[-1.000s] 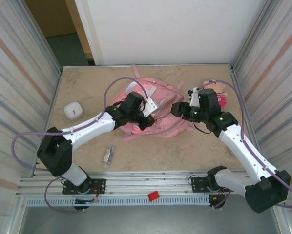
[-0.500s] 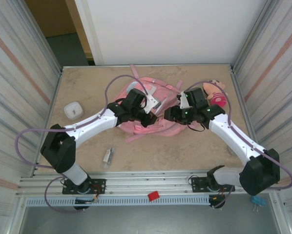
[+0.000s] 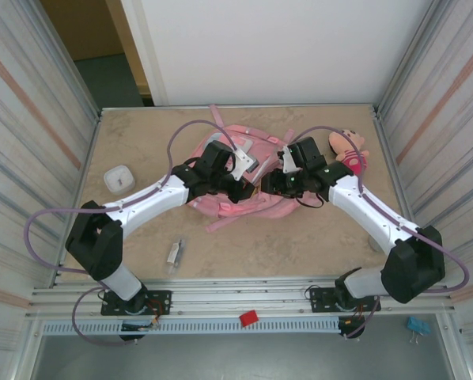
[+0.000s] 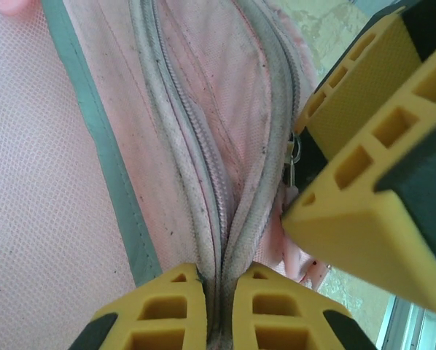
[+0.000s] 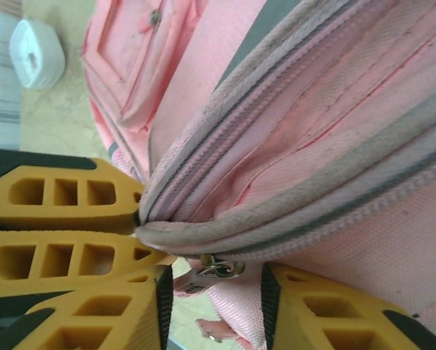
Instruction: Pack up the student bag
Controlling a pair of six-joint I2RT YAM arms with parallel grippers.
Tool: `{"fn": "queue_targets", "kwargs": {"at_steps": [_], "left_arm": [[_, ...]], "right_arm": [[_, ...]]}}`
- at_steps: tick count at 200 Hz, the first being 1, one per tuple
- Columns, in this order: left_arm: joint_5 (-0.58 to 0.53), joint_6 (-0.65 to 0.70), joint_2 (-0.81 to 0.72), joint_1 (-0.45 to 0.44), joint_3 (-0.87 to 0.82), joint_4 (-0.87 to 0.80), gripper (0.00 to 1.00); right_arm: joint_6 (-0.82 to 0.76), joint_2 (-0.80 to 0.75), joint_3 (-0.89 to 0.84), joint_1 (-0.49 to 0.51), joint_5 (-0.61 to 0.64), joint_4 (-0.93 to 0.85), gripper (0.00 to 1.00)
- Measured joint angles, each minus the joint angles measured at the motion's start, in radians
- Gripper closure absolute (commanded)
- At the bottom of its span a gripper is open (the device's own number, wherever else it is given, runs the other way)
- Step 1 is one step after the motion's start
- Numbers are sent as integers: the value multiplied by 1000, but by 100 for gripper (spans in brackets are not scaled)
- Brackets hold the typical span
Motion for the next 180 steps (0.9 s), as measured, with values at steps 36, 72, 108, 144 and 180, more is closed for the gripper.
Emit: {"fn": "queue_targets", "kwargs": {"at_steps": [36, 72, 108, 144, 180], "left_arm": [[-1, 0, 0, 0, 0, 10, 100], [2, 0, 0, 0, 0, 14, 100], [6, -7, 0, 0, 0, 17, 100], [8, -11, 0, 4, 0, 19, 100], [6, -10, 0, 4, 0, 17, 100]], "right_arm": [[3, -6, 2, 1, 48, -13, 71], [1, -14, 2, 0, 65, -20, 60], [2, -9, 7, 5, 72, -20, 62], [3, -10, 18, 21, 131, -33, 71], [-1, -63, 13, 20, 180, -39, 66]]}}
